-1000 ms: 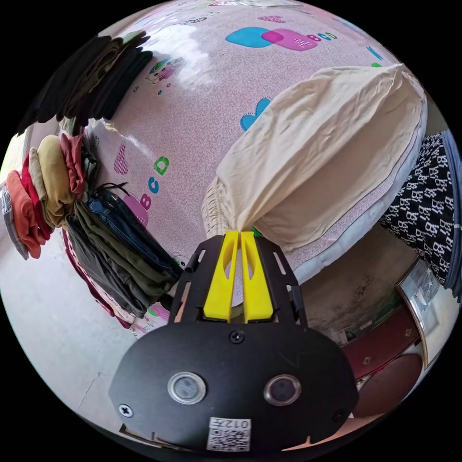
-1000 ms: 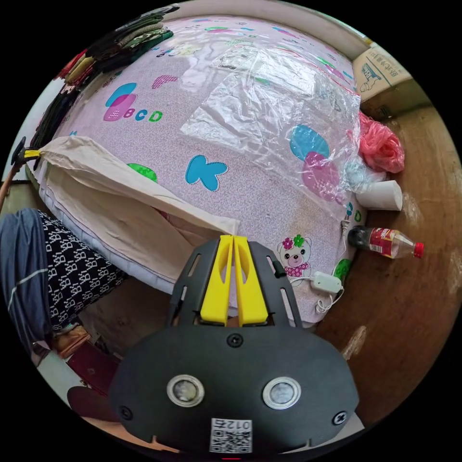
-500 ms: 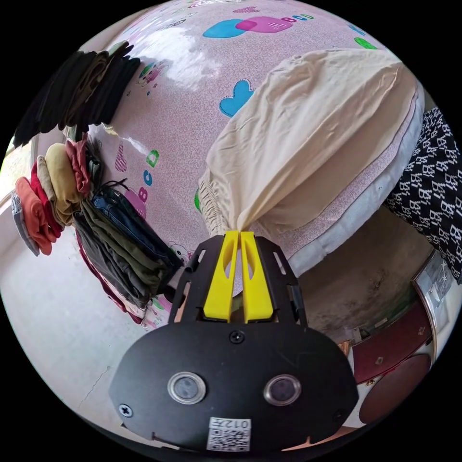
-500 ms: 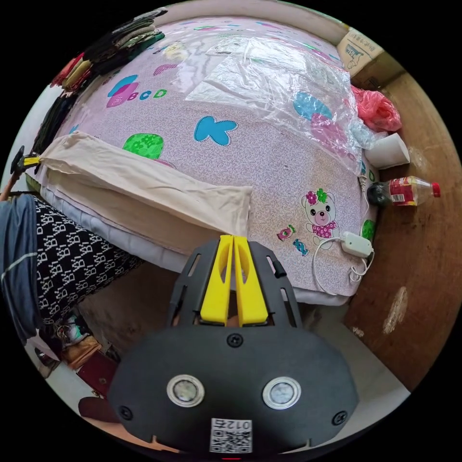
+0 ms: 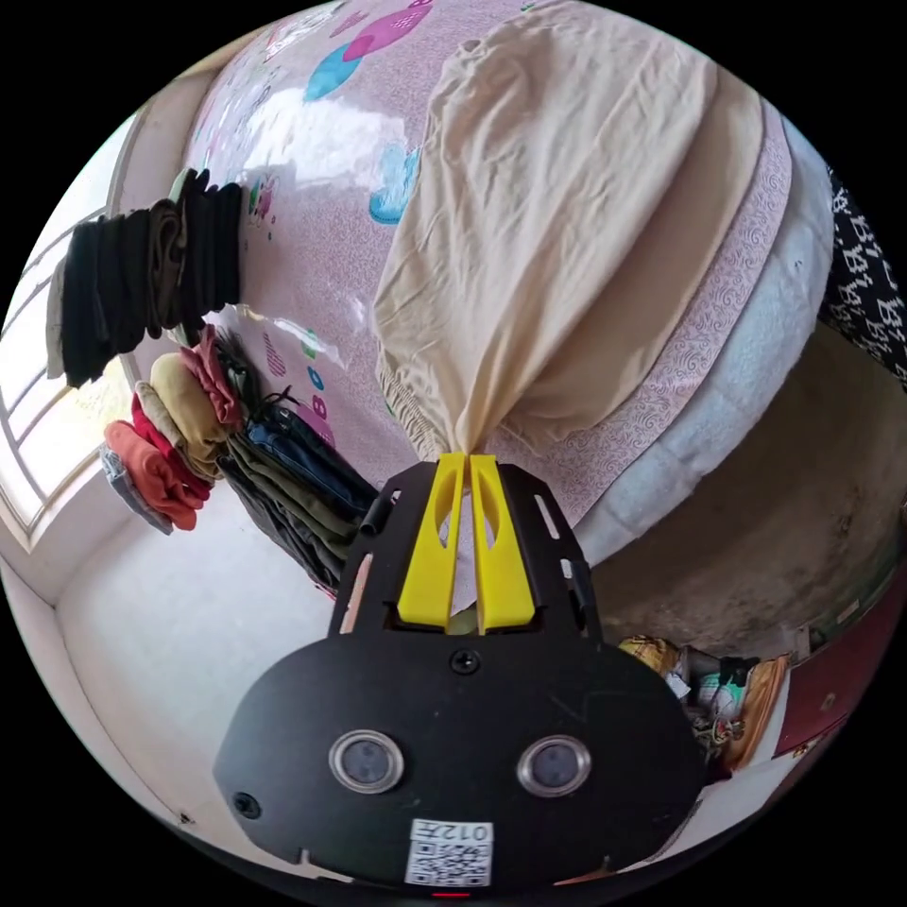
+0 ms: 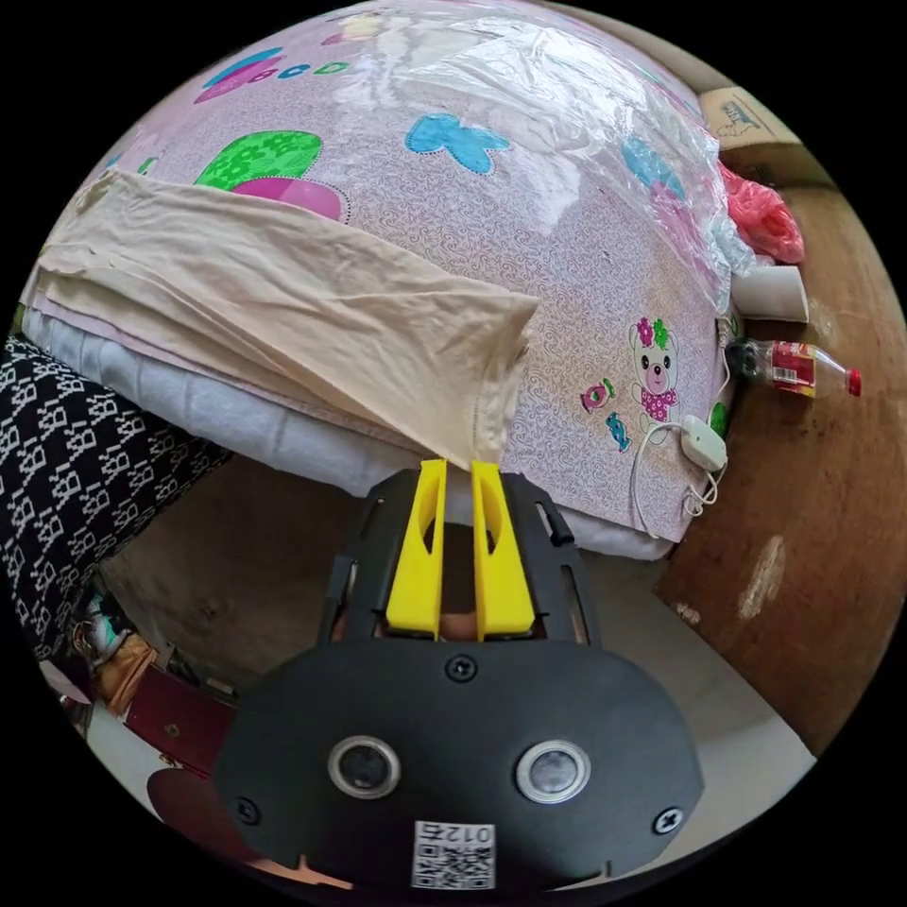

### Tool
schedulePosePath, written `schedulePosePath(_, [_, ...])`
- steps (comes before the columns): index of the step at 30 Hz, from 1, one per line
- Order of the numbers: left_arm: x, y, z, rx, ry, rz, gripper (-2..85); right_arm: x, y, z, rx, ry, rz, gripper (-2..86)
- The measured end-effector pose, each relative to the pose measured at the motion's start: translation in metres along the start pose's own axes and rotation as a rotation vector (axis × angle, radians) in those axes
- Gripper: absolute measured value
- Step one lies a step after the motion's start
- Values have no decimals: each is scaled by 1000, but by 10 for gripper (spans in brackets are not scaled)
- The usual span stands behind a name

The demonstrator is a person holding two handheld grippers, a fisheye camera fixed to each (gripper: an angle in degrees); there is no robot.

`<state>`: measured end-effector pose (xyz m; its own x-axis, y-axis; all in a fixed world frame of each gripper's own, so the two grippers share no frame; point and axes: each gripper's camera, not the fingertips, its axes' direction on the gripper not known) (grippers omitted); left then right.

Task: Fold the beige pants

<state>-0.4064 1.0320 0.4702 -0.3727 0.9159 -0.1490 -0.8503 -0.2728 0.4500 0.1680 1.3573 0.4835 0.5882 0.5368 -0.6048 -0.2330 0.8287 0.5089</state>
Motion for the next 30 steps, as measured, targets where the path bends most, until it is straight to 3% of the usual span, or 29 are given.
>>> schedulePosePath(5, [-1,42,5,31,14,-169,1,12,38,-13,1,47,108,40])
schedulePosePath(8, [-14,66,12,98,270,-273,1,18,59,-49,184,-71,201,32])
schedulePosePath(12, [-32,86,27,131,457,-332,2,-58,34,-101,371,-227,-73,30])
schedulePosePath(16, [-59,114,37,179,597,-394,3,-136,-2,-123,400,-283,-351,28])
schedulePosePath(18, [-78,142,53,221,787,-449,3,-169,-18,-126,400,-297,-464,27])
schedulePosePath(23, [-108,204,88,459,1135,-708,4,-201,-31,-128,399,-282,-574,26])
schedulePosePath(30, [-111,257,100,770,1213,-926,13,-216,-35,-130,365,-282,-651,20])
